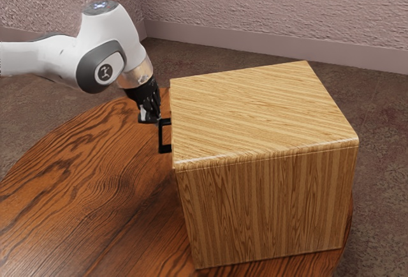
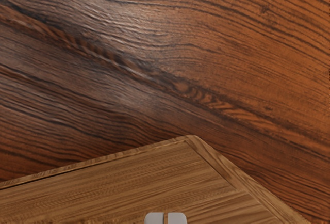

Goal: Push the drawer handle with one arm to close the drawer

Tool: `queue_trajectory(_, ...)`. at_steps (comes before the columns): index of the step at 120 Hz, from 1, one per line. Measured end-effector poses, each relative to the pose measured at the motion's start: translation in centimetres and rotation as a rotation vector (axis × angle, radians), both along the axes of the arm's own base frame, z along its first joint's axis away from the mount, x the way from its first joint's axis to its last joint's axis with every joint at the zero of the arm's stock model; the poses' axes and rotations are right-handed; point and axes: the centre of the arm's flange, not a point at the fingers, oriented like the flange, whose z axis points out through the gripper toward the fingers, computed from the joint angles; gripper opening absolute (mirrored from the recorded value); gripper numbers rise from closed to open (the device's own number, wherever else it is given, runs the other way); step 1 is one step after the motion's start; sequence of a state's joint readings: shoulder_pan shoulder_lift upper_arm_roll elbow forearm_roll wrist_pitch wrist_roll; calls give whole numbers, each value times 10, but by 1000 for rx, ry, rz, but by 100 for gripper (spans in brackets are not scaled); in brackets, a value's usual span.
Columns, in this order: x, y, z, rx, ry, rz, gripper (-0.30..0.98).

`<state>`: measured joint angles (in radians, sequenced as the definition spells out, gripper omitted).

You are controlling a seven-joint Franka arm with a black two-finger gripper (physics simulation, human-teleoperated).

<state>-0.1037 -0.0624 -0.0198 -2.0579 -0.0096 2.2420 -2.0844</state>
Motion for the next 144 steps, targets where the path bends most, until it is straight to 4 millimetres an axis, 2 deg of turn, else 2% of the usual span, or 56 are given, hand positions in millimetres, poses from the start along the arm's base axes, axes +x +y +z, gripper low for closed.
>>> queue_trajectory(20, 0, 0, 1, -11, -2, 8, -10)
queue_trajectory(30, -21, 10, 10, -29, -10, 28, -10)
queue_trajectory(38, -43, 32, 14, -40, -13, 68, -10)
queue_trajectory(44, -61, 47, 25, -45, -19, 91, -10)
queue_trajectory(62, -105, 70, 74, -47, -22, 118, 24)
queue_trajectory(70, -114, 85, 96, -52, -10, 138, 36)
queue_trajectory(76, -118, 106, 117, -59, 2, 151, 43)
queue_trajectory(82, -123, 121, 124, -49, 31, 139, 48)
queue_trajectory(90, -120, 128, 128, -27, 71, 92, 54)
queue_trajectory(101, -119, 127, 131, -4, 109, 20, 59)
queue_trajectory(114, -118, 113, 128, 14, 145, -93, 63)
queue_trajectory(126, -119, 128, 133, 75, 154, -221, 65)
queue_trajectory(133, -105, 139, 142, 123, 156, -310, 66)
queue_trajectory(144, -93, 142, 134, 162, 194, -468, 67)
